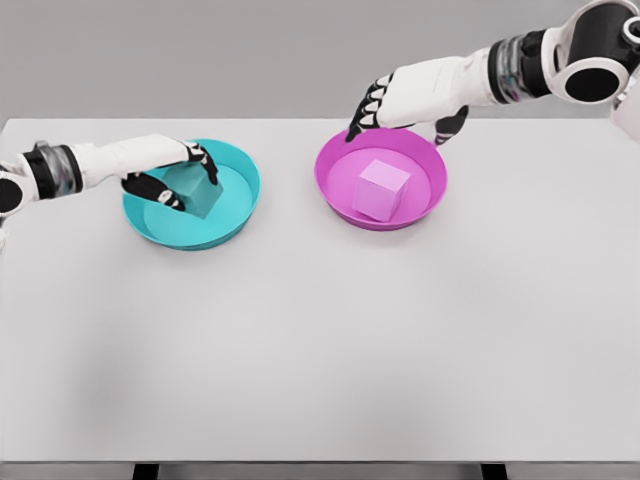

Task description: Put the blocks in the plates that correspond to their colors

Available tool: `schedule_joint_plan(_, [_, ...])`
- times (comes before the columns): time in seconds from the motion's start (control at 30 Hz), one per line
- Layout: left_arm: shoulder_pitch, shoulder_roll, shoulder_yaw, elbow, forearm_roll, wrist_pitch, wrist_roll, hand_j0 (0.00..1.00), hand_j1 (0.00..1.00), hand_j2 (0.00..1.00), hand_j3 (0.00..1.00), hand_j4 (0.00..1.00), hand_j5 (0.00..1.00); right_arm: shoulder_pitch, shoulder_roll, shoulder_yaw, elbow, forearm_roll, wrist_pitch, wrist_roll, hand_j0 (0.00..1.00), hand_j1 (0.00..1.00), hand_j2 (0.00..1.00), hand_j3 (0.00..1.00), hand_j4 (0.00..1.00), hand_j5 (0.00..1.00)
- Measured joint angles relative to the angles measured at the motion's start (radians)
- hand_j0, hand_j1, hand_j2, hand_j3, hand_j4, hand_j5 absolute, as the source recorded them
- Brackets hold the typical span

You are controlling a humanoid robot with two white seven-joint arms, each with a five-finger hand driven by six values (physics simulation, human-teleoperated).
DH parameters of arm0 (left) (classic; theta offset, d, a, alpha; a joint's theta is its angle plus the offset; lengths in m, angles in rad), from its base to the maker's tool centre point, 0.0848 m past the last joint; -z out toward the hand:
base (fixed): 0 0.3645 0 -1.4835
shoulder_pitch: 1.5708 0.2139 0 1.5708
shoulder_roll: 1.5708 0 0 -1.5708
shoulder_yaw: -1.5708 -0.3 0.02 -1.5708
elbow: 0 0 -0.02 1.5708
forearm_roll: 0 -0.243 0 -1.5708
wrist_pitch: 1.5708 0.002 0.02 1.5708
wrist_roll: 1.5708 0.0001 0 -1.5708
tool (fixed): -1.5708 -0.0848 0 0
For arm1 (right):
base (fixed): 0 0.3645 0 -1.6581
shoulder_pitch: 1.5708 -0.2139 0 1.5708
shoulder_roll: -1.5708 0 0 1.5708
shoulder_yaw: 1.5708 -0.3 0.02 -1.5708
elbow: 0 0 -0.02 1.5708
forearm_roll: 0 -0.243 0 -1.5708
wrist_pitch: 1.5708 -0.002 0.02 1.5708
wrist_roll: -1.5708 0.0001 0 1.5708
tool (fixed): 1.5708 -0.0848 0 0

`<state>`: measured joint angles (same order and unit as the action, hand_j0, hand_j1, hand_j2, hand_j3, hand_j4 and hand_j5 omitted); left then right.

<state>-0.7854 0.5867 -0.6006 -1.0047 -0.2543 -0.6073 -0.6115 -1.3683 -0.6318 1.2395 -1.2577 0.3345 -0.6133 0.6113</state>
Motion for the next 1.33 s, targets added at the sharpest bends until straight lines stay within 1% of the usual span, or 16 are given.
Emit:
schedule_joint_plan(0.1, [-0.002,-0.013,0.000,0.019,-0.013,0.000,0.000,0.55,0.55,0.55,0.55,0.55,0.55,0.012,-0.089,-0.037,-0.044,-0.057,0.000,0.000,1.00,1.00,1.00,1.00,1.00,1.00])
schedule_joint_plan(0.13, [-0.002,-0.016,-0.001,0.023,-0.016,0.000,0.000,0.59,0.59,0.59,0.59,0.59,0.59,0.017,-0.120,-0.048,-0.051,-0.079,0.000,0.000,1.00,1.00,1.00,1.00,1.00,1.00])
schedule_joint_plan(0.17, [-0.002,-0.017,0.000,0.025,-0.017,0.000,0.000,0.68,0.68,0.68,0.68,0.68,0.68,0.026,-0.153,-0.056,-0.056,-0.099,0.000,0.000,1.00,1.00,1.00,1.00,1.00,1.00])
schedule_joint_plan(0.2, [0.000,-0.017,0.001,0.027,-0.018,-0.001,0.000,0.82,0.82,0.82,0.82,0.82,0.82,0.037,-0.183,-0.062,-0.060,-0.112,0.000,0.000,1.00,1.00,1.00,1.00,1.00,1.00])
schedule_joint_plan(0.23, [-0.002,-0.017,0.003,0.028,-0.019,-0.001,0.000,0.91,0.91,0.91,0.91,0.91,0.91,0.060,-0.211,-0.066,-0.063,-0.123,0.000,0.000,1.00,1.00,1.00,1.00,1.00,1.00])
schedule_joint_plan(0.27, [-0.002,-0.017,0.004,0.028,-0.019,-0.001,0.000,0.98,0.98,0.98,0.98,0.98,0.98,0.080,-0.234,-0.069,-0.065,-0.131,0.000,0.000,1.00,1.00,1.00,1.00,1.00,1.00])
schedule_joint_plan(0.3, [-0.002,-0.017,0.006,0.027,-0.019,-0.002,0.000,1.00,1.00,1.00,1.00,1.00,1.00,0.104,-0.257,-0.071,-0.066,-0.136,-0.001,0.000,1.00,1.00,1.00,1.00,1.00,1.00])
schedule_joint_plan(0.5, [-0.005,-0.011,0.010,0.012,-0.017,-0.006,0.000,1.00,1.00,1.00,1.00,1.00,1.00,0.140,-0.349,-0.077,-0.068,-0.148,0.000,0.000,1.00,1.00,1.00,1.00,1.00,1.00])
schedule_joint_plan(0.63, [0.000,0.018,0.036,-0.069,0.005,-0.006,0.000,1.00,1.00,1.00,1.00,1.00,1.00,0.140,-0.363,-0.077,-0.067,-0.149,0.000,0.000,1.00,1.00,1.00,1.00,1.00,1.00])
schedule_joint_plan(0.7, [0.011,0.062,0.051,-0.126,0.055,-0.007,0.000,1.00,1.00,1.00,1.00,1.00,1.00,0.140,-0.364,-0.077,-0.068,-0.150,0.000,0.000,1.00,1.00,1.00,1.00,1.00,1.00])
schedule_joint_plan(0.8, [0.017,0.133,0.070,-0.189,0.181,-0.006,0.000,1.00,1.00,1.00,1.00,1.00,1.00,0.141,-0.366,-0.077,-0.068,-0.151,0.000,0.000,1.00,1.00,1.00,1.00,1.00,1.00])
schedule_joint_plan(0.93, [0.078,0.217,0.083,-0.225,0.354,-0.007,0.000,1.00,1.00,1.00,1.00,1.00,1.00,0.147,-0.368,-0.077,-0.067,-0.151,0.000,0.000,1.00,1.00,1.00,1.00,1.00,1.00])
schedule_joint_plan(1.0, [0.150,0.256,0.090,-0.247,0.415,-0.007,0.000,1.00,1.00,1.00,1.00,1.00,1.00,0.158,-0.368,-0.077,-0.064,-0.150,0.000,0.000,1.00,1.00,1.00,1.00,1.00,1.00])
schedule_joint_plan(1.1, [0.221,0.305,0.101,-0.275,0.491,-0.007,0.000,1.00,1.00,1.00,1.00,1.00,1.00,0.167,-0.363,-0.078,-0.034,-0.149,0.000,0.000,1.00,1.00,1.00,1.00,1.00,1.00])
schedule_joint_plan(1.23, [0.304,0.338,0.107,-0.315,0.541,-0.007,0.000,1.00,1.00,1.00,1.00,1.00,1.00,0.176,-0.348,-0.102,0.005,-0.149,0.000,0.000,1.00,1.00,1.00,1.00,1.00,1.00])
schedule_joint_plan(1.33, [0.310,0.345,0.108,-0.329,0.553,-0.006,0.000,1.00,1.00,1.00,1.00,1.00,1.00,0.190,-0.325,-0.114,0.028,-0.149,0.000,0.000,1.00,1.00,1.00,1.00,1.00,1.00])
